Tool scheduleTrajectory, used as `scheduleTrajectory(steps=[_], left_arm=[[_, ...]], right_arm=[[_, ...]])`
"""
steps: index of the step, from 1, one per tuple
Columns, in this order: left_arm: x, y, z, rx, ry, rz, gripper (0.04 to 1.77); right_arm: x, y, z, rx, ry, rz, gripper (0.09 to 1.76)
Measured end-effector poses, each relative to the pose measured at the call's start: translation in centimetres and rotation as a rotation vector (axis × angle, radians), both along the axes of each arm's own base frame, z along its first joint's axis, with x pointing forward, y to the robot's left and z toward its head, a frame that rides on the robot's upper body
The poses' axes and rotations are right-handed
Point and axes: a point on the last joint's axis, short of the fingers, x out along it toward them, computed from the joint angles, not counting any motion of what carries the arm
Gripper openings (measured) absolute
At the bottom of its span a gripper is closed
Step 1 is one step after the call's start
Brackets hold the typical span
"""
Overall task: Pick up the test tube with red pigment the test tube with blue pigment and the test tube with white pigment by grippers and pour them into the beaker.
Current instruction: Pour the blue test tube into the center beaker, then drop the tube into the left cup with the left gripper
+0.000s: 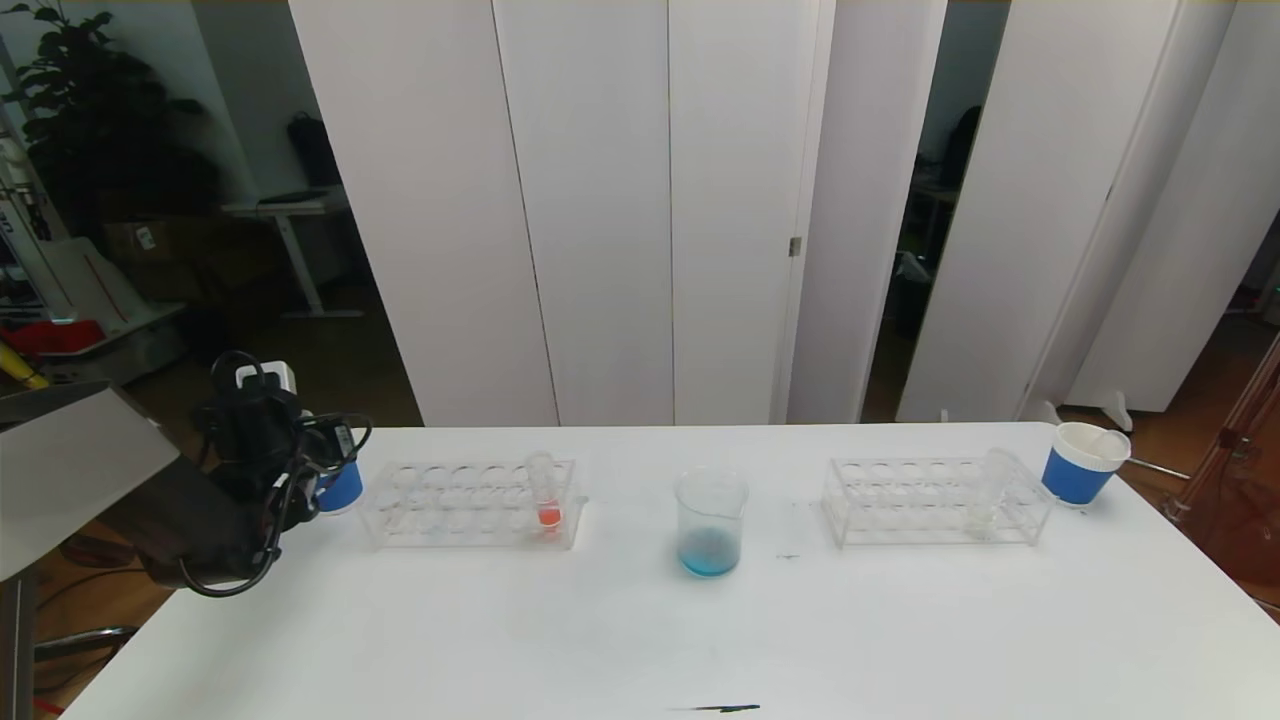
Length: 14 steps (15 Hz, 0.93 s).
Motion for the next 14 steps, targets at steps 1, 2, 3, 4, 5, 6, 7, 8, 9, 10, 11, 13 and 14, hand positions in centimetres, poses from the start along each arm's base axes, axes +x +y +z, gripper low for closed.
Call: scheduleTrajectory(steps=[1,2,3,4,5,6,7,8,9,10,11,13,14], left_arm=[[0.0,0.0,0.1,0.005,0.002,-0.002,0.65],[0.0,0.0,0.1,0.011,0.005,-0.004,0.87],[0.0,0.0,0.1,0.014,0.004,-0.004,1.23],[0.0,0.1,0.2,0.015,0.001,-0.003,1.54],[0.0,0.1,0.4,0.016,-0.004,-0.002,1.72],[0.0,0.1,0.6,0.017,-0.008,-0.002,1.75],[-0.1,0.1,0.8,0.019,-0.012,-0.002,1.75],[-0.2,0.1,1.1,0.02,-0.018,-0.001,1.75],[-0.3,0.0,1.5,0.022,-0.025,-0.002,1.75],[-0.5,0.0,2.1,0.024,-0.034,-0.003,1.75],[-0.8,0.0,2.7,0.028,-0.043,-0.003,1.75],[-1.6,-0.3,4.1,0.053,-0.051,-0.008,1.75],[-2.3,-0.4,4.8,0.07,-0.049,-0.011,1.75]], right_arm=[[0.0,0.0,0.0,0.0,0.0,0.0,1.75],[0.0,0.0,0.0,0.0,0.0,0.0,1.75],[0.0,0.0,0.0,-0.001,0.0,0.0,1.75],[0.0,0.0,0.0,0.0,0.0,0.0,1.75],[0.0,0.0,0.0,0.0,0.0,0.0,1.75],[0.0,0.0,0.0,0.0,0.0,0.0,1.75],[0.0,0.0,0.0,0.0,0.0,0.0,1.75],[0.0,0.0,0.0,0.0,0.0,0.0,1.75],[0.0,0.0,0.0,-0.001,0.0,0.0,1.75],[0.0,0.0,0.0,-0.001,0.0,0.0,1.75],[0.0,0.0,0.0,0.0,0.0,0.001,1.75],[0.0,0.0,0.0,0.0,0.0,0.0,1.75],[0.0,0.0,0.0,0.0,0.0,0.0,1.75]])
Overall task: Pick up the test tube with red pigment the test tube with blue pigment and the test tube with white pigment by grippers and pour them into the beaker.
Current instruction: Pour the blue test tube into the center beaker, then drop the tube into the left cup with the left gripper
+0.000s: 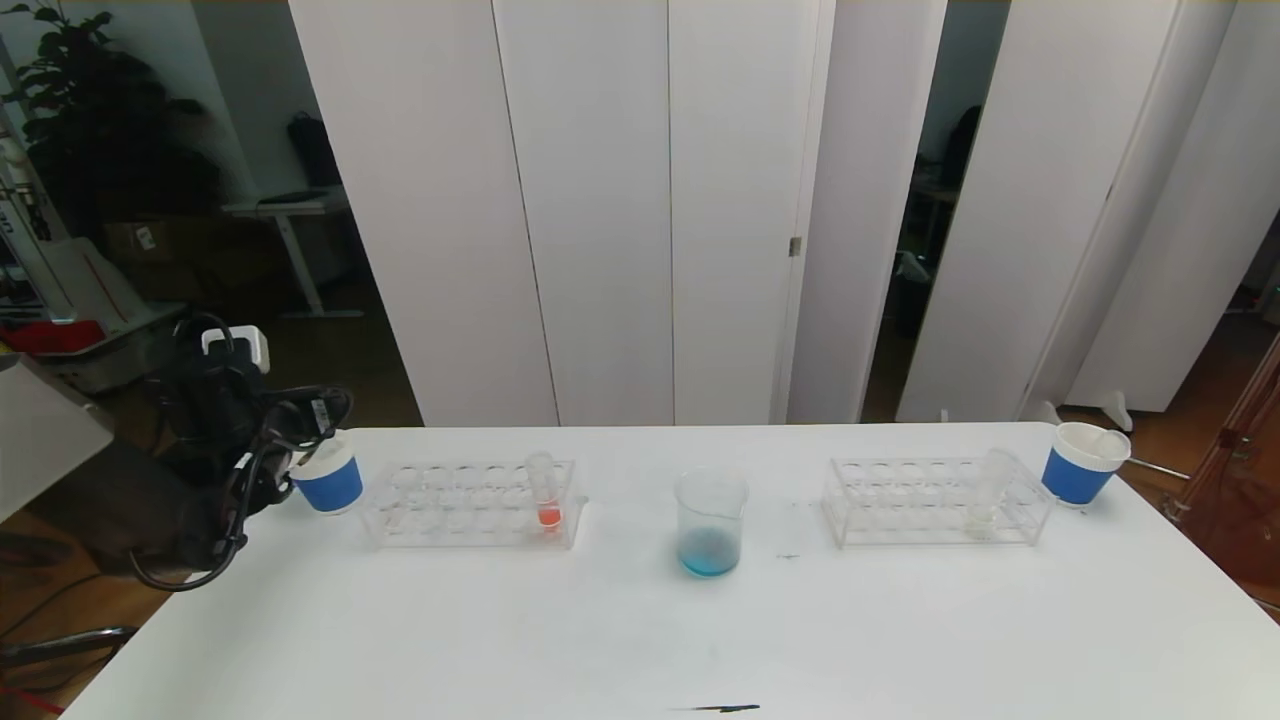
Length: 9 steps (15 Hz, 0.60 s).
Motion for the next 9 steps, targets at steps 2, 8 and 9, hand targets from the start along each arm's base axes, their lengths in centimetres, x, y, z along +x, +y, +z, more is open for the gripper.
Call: scheduleTrajectory(steps=[2,8,9], left_arm=[[-1.5,-0.3,1.3,0.022,0.003,-0.004,1.75],[-7.6,-2.2,5.5,0.043,0.052,-0.043,1.75],[-8.8,-2.7,6.2,0.041,0.065,-0.057,1.75]], right_arm=[[0.0,0.0,0.0,0.0,0.0,0.0,1.75],[0.0,0.0,0.0,0.0,0.0,0.0,1.75],[0.0,0.0,0.0,0.0,0.0,0.0,1.75]])
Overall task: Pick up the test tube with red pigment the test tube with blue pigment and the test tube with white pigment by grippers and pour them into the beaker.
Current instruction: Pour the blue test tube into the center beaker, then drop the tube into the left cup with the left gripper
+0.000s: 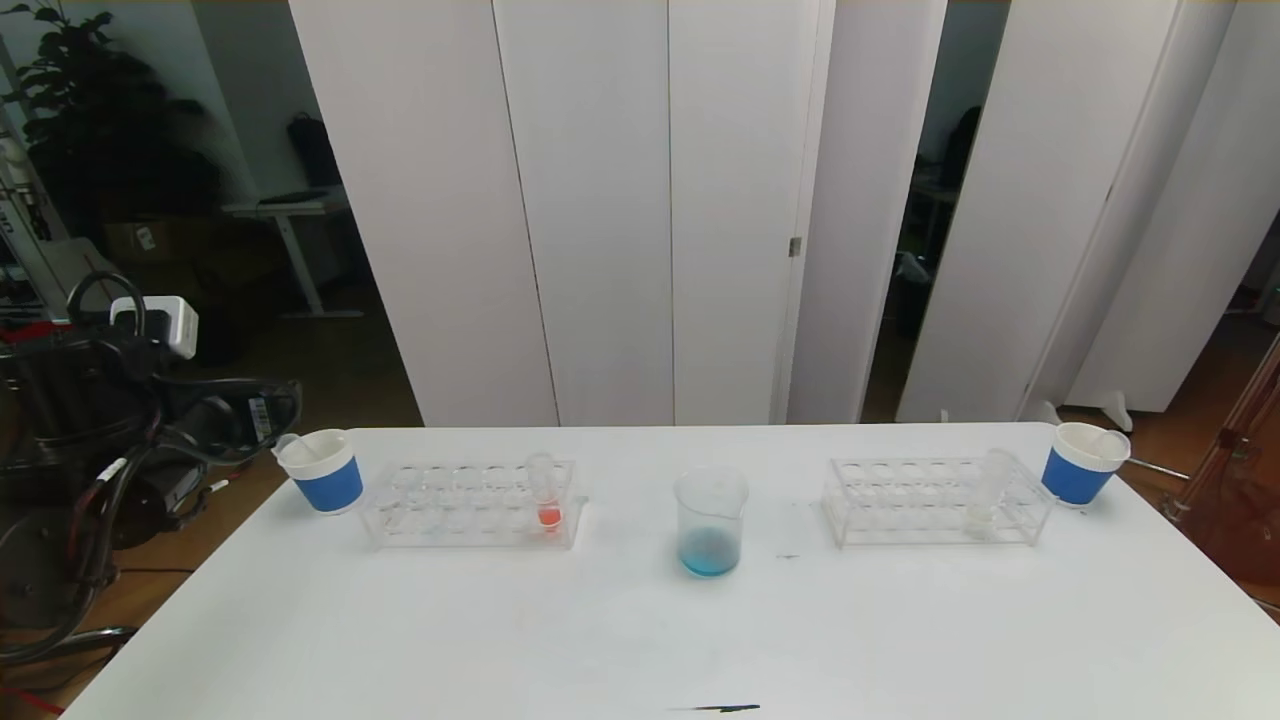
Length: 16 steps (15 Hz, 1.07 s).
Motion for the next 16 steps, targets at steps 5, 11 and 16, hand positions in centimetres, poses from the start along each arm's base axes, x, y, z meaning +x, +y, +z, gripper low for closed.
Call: scheduleTrajectory(steps=[5,11,16], left_arm=[[-6.8,-3.4,2.6,-0.012,0.094,-0.1,1.75],[-17.1,-5.3,4.0,-0.013,0.149,-0.198,1.75],[-26.4,-5.0,3.0,-0.016,0.106,-0.227,1.75]], right_arm=[[0.0,0.0,0.0,0.0,0.0,0.0,1.75],[0.0,0.0,0.0,0.0,0.0,0.0,1.75],[0.0,0.0,0.0,0.0,0.0,0.0,1.75]])
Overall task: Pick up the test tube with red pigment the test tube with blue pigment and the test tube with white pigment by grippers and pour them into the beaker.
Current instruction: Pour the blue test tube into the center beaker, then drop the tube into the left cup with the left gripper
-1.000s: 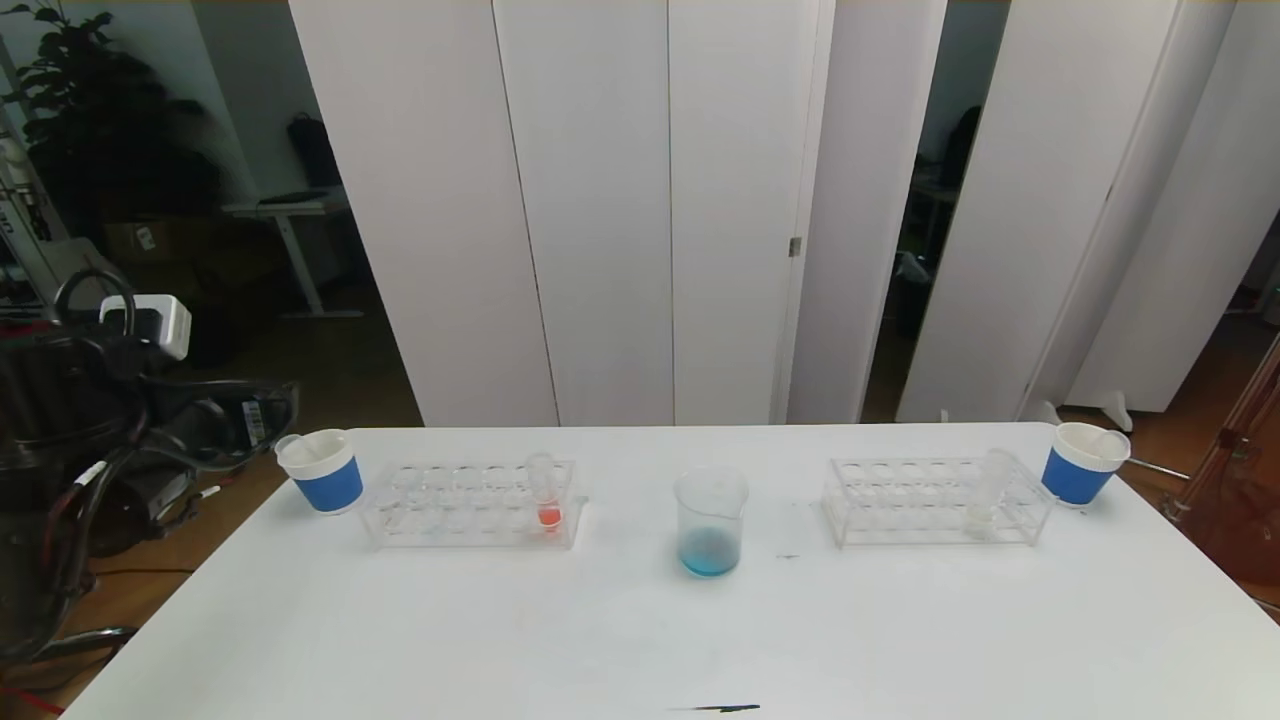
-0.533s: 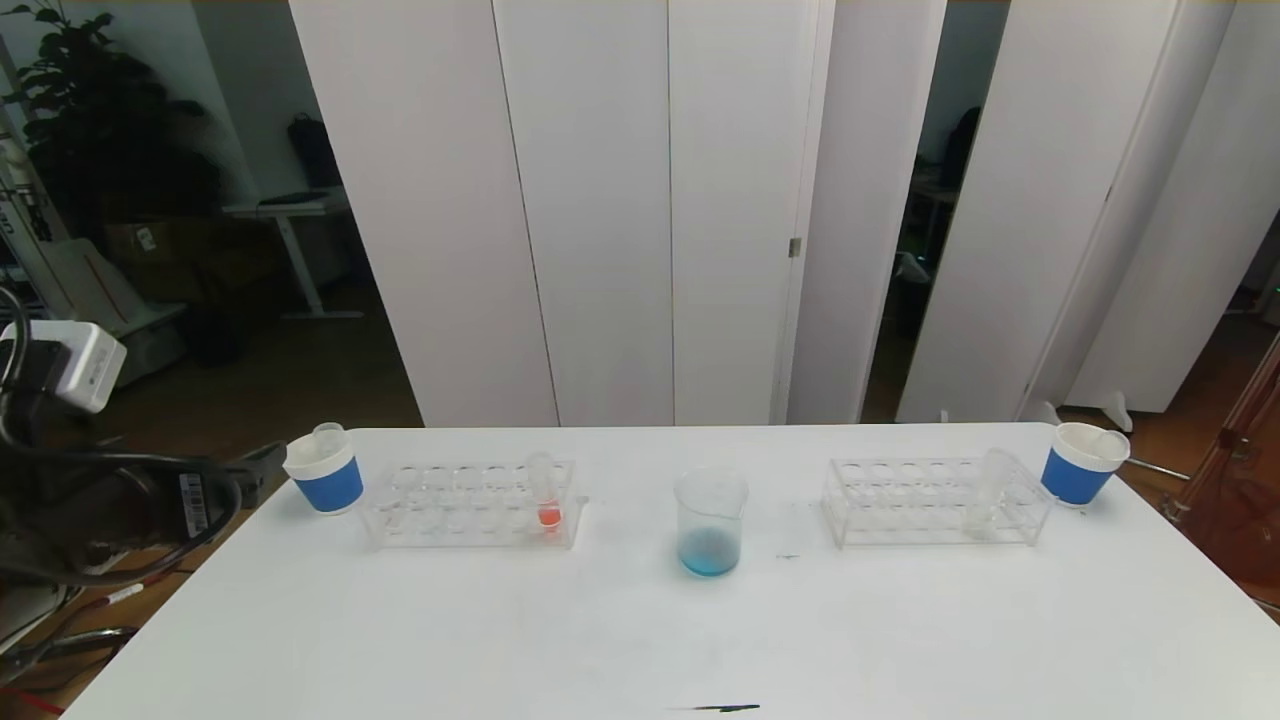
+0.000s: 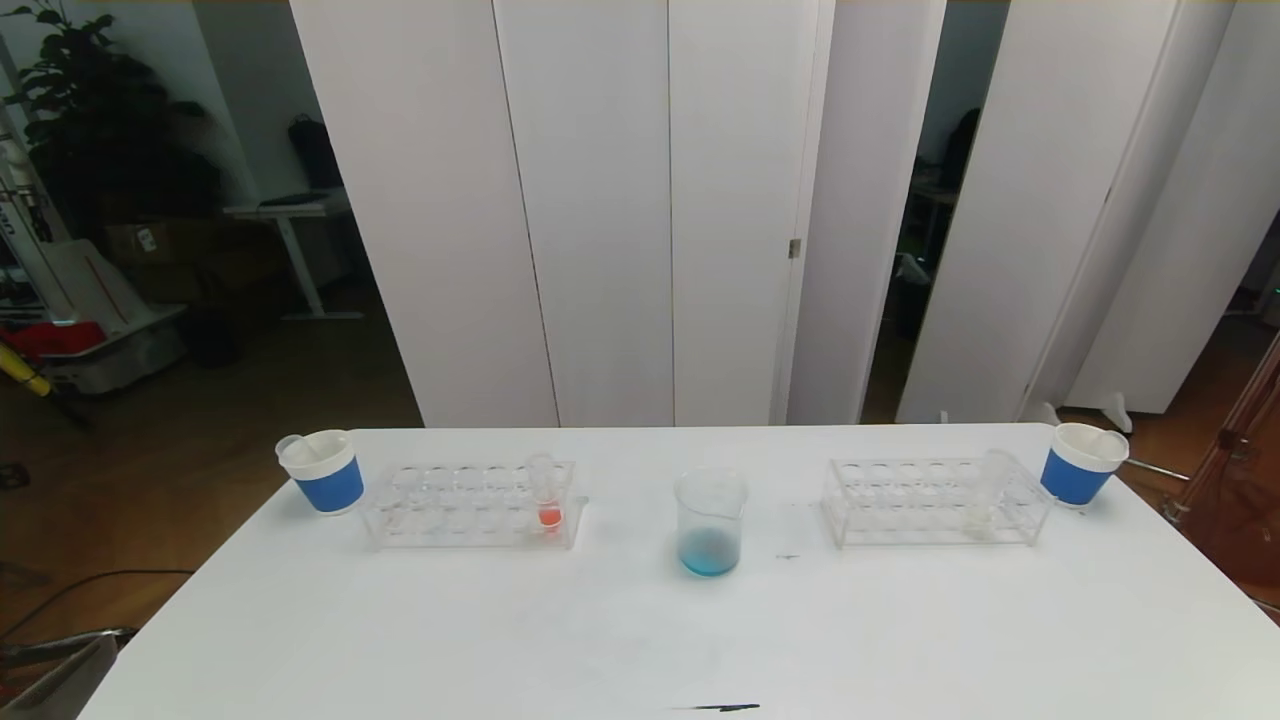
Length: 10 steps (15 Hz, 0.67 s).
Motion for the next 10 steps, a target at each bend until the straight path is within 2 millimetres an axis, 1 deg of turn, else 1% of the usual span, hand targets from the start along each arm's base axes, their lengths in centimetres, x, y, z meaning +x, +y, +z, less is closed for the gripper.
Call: scheduleTrajectory(steps=[2,5,7,10], left_arm=[[-3.1,0.2,-1.3,0.0,-0.017,-0.004,1.75],[-6.5,0.2,-3.5,-0.005,-0.034,-0.004,1.75],[-7.9,0.1,-4.6,-0.012,-0.075,-0.019,1.75],[-9.0,0.0,-6.6,-0.011,-0.117,-0.07,1.75]], right_arm=[[0.0,0.0,0.0,0.0,0.0,0.0,1.75],[0.0,0.0,0.0,0.0,0.0,0.0,1.75],[0.0,0.0,0.0,0.0,0.0,0.0,1.75],[0.0,0.0,0.0,0.0,0.0,0.0,1.75]])
